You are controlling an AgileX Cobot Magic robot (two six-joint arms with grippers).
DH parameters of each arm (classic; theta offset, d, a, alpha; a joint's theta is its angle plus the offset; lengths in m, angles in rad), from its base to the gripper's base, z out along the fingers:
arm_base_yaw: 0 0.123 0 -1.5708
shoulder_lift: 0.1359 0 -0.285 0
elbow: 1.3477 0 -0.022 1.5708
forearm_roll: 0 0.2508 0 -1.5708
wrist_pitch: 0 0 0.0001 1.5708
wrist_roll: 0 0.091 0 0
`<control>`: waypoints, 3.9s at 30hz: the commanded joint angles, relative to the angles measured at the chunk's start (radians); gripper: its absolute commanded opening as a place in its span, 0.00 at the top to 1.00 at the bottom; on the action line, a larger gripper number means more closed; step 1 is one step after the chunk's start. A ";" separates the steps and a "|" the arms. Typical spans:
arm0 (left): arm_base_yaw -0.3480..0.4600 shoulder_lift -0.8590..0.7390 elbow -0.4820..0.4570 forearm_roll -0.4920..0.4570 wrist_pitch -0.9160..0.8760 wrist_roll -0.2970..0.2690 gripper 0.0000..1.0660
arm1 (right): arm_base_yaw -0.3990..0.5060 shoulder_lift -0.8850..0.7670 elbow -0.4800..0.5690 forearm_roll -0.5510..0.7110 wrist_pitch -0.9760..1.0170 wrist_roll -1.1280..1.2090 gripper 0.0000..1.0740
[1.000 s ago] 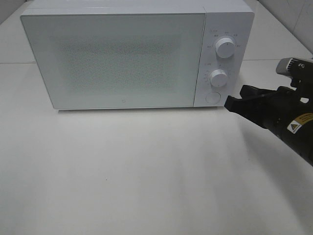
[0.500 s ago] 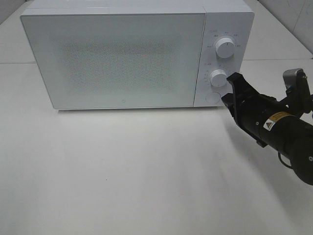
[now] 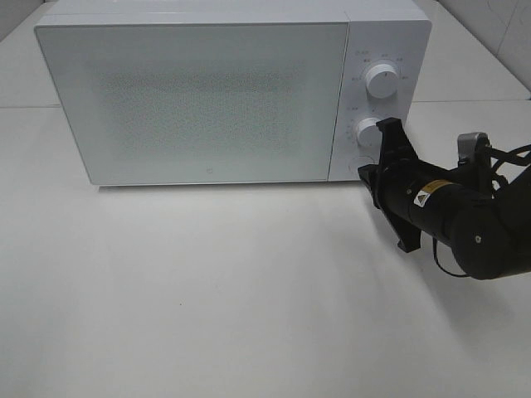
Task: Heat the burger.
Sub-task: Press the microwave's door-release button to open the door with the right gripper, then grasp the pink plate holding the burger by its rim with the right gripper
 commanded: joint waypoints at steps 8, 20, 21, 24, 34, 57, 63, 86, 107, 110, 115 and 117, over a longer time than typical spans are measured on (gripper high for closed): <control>0.002 -0.015 0.000 -0.001 -0.001 -0.001 0.03 | 0.003 0.058 -0.107 0.042 0.055 0.027 1.00; 0.002 -0.015 0.000 -0.001 -0.001 -0.001 0.03 | 0.003 0.103 -0.140 0.067 0.068 0.034 1.00; 0.002 -0.015 0.000 -0.001 -0.001 -0.001 0.03 | -0.001 0.105 -0.149 0.068 0.070 0.032 1.00; 0.002 -0.015 0.000 -0.001 -0.001 -0.001 0.03 | -0.001 0.107 -0.160 0.078 0.066 0.022 1.00; 0.002 -0.015 0.000 -0.001 -0.001 -0.001 0.03 | -0.001 0.109 -0.187 0.127 0.018 -0.041 1.00; 0.002 -0.015 0.000 -0.001 -0.001 -0.001 0.03 | -0.005 0.112 -0.268 0.209 -0.082 -0.065 1.00; 0.002 -0.015 0.000 -0.001 -0.001 -0.001 0.03 | -0.022 0.101 -0.323 0.204 -0.064 -0.062 1.00; 0.002 -0.015 0.000 -0.001 -0.001 -0.001 0.03 | -0.005 0.066 -0.264 0.193 0.046 -0.063 1.00; 0.002 -0.015 0.000 -0.001 -0.001 -0.001 0.03 | 0.002 0.066 -0.135 0.137 0.055 0.021 1.00; 0.002 -0.015 0.000 -0.001 -0.001 -0.001 0.03 | 0.003 0.066 -0.115 0.136 0.053 0.025 1.00; 0.002 -0.015 0.000 -0.001 -0.001 -0.001 0.03 | 0.003 0.037 -0.079 0.122 0.055 0.032 1.00; 0.002 -0.015 0.000 -0.001 -0.001 -0.001 0.03 | 0.003 0.031 -0.073 0.122 0.054 0.032 1.00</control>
